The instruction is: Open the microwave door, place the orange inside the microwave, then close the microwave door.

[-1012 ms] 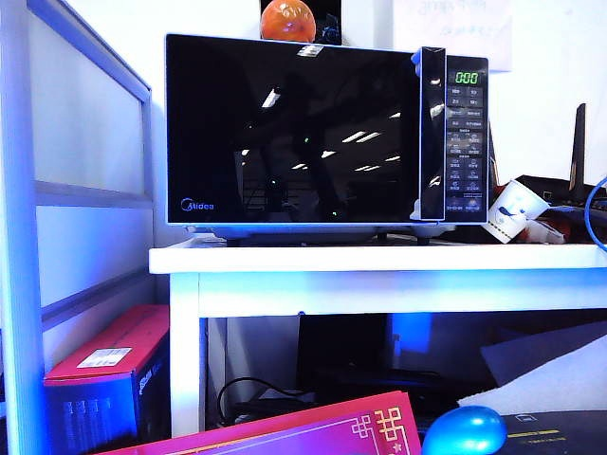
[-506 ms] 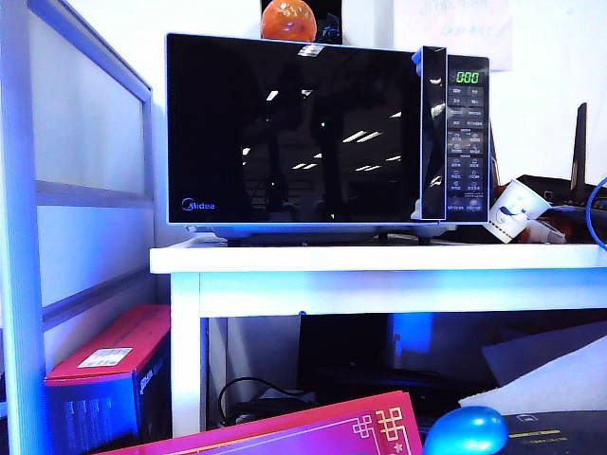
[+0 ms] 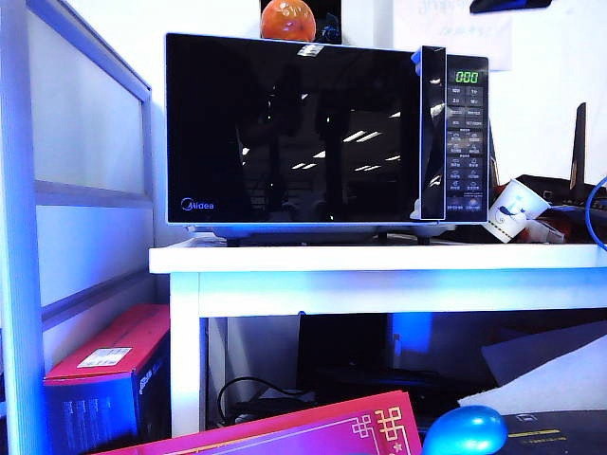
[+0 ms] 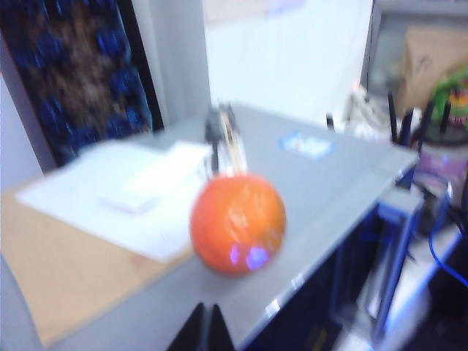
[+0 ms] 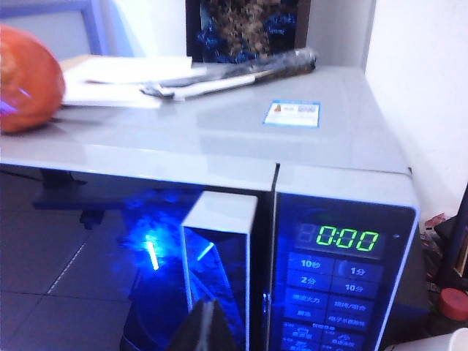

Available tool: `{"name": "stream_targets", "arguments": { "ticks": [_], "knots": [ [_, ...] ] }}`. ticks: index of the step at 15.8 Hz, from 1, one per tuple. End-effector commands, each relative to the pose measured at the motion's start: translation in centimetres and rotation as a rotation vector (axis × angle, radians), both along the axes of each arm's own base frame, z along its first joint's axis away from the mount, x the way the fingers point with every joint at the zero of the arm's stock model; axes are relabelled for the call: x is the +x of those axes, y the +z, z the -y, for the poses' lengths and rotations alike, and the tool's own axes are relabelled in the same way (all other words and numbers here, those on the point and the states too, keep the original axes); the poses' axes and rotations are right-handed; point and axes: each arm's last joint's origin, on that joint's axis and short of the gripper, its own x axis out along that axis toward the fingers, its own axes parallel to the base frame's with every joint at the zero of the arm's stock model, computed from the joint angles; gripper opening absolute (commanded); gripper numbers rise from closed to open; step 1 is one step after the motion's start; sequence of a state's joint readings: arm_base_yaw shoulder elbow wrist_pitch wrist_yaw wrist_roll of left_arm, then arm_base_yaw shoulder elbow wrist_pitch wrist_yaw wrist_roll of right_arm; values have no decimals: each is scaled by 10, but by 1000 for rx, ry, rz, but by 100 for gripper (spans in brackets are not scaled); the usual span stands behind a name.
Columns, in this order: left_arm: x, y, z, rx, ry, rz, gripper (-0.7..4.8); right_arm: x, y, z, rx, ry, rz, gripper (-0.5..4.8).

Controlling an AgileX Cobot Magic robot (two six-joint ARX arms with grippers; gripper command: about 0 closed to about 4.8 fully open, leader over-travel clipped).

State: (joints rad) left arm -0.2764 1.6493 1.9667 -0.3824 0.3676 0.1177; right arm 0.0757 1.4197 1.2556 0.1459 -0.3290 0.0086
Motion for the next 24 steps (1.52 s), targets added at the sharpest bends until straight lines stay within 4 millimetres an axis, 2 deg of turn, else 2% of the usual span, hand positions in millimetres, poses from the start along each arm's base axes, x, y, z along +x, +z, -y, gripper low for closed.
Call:
{"name": "stream_targets", "arguments": {
  "ticks": [1,4,9,10,11,12,13,14,15,16,19,24],
  "knots": [
    [3,3,1,-14,-2,41,-3,6,-3,-4,-1,16,5,0],
    [18,-7,8,-28,-9,36,-3,9,-6,-9,-1,28,11,-1],
    [52,-34,24,-36,-26,29,0,9,-7,-18,-1,53,9,-1],
    [55,-37,25,-36,-31,28,32,10,-8,-18,-1,53,7,-1],
    [56,-38,25,-35,-31,26,91,11,-9,-18,-1,53,5,-1],
    [58,-40,26,-34,-31,22,186,11,-9,-18,-1,52,3,-1],
    [58,-40,25,-34,-30,22,214,11,-9,-18,-1,53,3,-1],
    [58,-40,25,-30,-31,26,269,11,-9,-18,-1,54,3,-1],
    [58,-40,26,-30,-31,24,404,11,-9,-18,-1,57,3,-1],
    [59,-41,26,-30,-31,23,479,11,-9,-18,-1,57,3,-1],
    [62,-44,28,-36,-43,22,479,10,-7,-19,0,69,14,-1],
    [78,-61,52,-48,-85,64,479,9,-4,-27,4,94,51,-1]
  ]
}}
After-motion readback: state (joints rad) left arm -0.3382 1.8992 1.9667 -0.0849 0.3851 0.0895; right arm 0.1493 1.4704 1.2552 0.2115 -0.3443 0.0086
